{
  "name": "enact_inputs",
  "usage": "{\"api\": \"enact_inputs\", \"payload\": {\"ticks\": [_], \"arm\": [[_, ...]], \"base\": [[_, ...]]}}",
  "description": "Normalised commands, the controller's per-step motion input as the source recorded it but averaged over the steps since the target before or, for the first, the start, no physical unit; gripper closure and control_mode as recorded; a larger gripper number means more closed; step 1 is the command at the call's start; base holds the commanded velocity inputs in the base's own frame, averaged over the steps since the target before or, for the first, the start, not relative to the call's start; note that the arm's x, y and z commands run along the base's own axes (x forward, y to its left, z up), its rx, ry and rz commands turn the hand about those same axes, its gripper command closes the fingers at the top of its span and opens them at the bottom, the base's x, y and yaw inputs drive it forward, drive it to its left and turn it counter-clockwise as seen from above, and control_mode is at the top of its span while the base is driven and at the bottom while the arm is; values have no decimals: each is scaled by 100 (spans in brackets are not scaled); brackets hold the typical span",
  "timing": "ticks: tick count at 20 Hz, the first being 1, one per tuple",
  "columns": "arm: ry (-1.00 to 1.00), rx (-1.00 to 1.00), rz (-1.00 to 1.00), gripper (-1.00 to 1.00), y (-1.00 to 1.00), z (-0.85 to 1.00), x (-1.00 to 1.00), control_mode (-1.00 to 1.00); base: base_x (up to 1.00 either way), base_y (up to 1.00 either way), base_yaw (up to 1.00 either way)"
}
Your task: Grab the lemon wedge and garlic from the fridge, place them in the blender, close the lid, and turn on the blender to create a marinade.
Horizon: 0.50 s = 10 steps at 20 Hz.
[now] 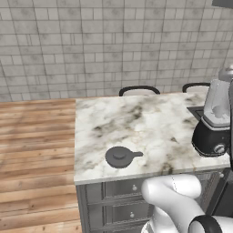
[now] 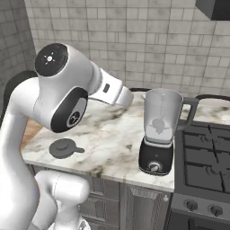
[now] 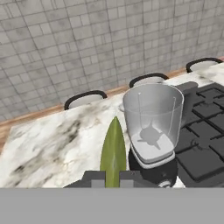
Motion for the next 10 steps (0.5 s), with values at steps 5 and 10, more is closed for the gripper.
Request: {"api": "enact_inputs", "payload": {"ticks": [5, 10], "arm": [[3, 0, -9, 100, -72, 9, 45, -100], [11, 0, -4, 100, -71, -15, 57, -100]], "base": [[0, 0, 0], [0, 0, 0]]}}
